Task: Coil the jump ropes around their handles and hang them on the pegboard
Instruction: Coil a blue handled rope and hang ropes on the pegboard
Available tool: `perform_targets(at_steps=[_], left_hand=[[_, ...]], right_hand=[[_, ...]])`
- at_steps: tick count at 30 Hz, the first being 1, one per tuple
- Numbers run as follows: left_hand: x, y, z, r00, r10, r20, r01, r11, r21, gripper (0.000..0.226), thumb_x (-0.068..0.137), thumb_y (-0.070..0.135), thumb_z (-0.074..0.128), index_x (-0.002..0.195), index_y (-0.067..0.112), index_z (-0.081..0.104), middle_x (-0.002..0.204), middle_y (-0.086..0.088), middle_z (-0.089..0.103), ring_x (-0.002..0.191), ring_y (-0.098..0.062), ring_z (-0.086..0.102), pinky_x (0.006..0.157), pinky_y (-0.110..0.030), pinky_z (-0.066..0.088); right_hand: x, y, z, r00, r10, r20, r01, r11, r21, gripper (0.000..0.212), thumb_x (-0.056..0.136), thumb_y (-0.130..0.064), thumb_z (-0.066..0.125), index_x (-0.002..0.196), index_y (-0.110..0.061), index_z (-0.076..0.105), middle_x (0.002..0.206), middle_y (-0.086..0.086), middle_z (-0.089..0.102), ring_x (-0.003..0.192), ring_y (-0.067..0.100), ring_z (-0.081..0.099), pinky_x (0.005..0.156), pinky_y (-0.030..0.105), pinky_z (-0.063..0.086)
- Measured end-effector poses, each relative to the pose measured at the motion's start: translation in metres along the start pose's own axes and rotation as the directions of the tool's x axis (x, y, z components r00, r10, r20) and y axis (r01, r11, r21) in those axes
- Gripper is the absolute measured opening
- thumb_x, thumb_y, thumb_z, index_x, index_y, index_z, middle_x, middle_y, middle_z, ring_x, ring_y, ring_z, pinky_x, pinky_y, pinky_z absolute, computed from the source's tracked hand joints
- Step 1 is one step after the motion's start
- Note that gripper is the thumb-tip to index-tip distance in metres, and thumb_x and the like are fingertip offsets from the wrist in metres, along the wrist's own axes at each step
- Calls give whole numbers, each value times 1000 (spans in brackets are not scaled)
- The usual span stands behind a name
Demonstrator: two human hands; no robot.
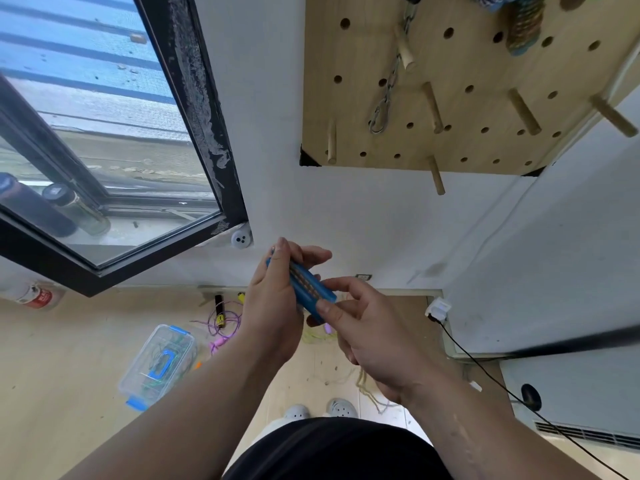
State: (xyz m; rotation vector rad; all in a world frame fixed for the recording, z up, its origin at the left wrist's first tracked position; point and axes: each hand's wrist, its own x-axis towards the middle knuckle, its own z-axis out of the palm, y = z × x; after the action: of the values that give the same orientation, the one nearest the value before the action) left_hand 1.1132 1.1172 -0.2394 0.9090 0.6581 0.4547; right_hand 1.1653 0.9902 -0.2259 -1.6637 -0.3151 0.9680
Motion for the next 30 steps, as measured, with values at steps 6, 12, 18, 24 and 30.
perform_targets(at_steps=[6,12,18,24,30], left_hand=[[-3,-13,-5,998,-27,62,30,998,-51,30,109,36,33,96,19,53,116,-17,72,114,-33,65,92,-49,48],[8,-8,-28,966,220,133,-252,712,655,12,99,28,58,91,23,67,78,17,65,72,-2,57,66,-13,45],[18,5,-43,732,194,654,-672,47,739,37,96,39,44,118,21,68,100,10,68,93,-9,58,85,-27,49],[9,5,-38,826,39,562,-538,347,768,46,77,61,74,105,37,45,84,14,67,72,-10,64,67,-32,55],[11,-3,-32,875,-1,485,-409,534,740,41,77,45,82,88,24,49,80,1,65,69,-22,60,65,-41,55]], right_hand=[[5,4,-9,999,20,25,-22,998,67,13,108,-25,45,113,-22,57,80,11,71,43,14,35,48,28,28],[15,0,-26,997,-35,-71,31,998,-50,12,105,-21,51,106,-22,63,69,5,67,47,14,40,50,31,36],[18,-2,-32,999,-39,-14,34,970,-242,12,104,-20,53,103,-25,64,81,5,71,58,14,53,54,27,45],[13,-7,-31,997,-71,-5,69,979,-192,12,103,-22,54,105,-24,65,86,3,71,64,19,62,65,32,52],[15,-6,-40,991,-128,-35,99,886,-454,24,104,-34,52,127,-33,58,93,0,75,78,11,71,85,40,59]])
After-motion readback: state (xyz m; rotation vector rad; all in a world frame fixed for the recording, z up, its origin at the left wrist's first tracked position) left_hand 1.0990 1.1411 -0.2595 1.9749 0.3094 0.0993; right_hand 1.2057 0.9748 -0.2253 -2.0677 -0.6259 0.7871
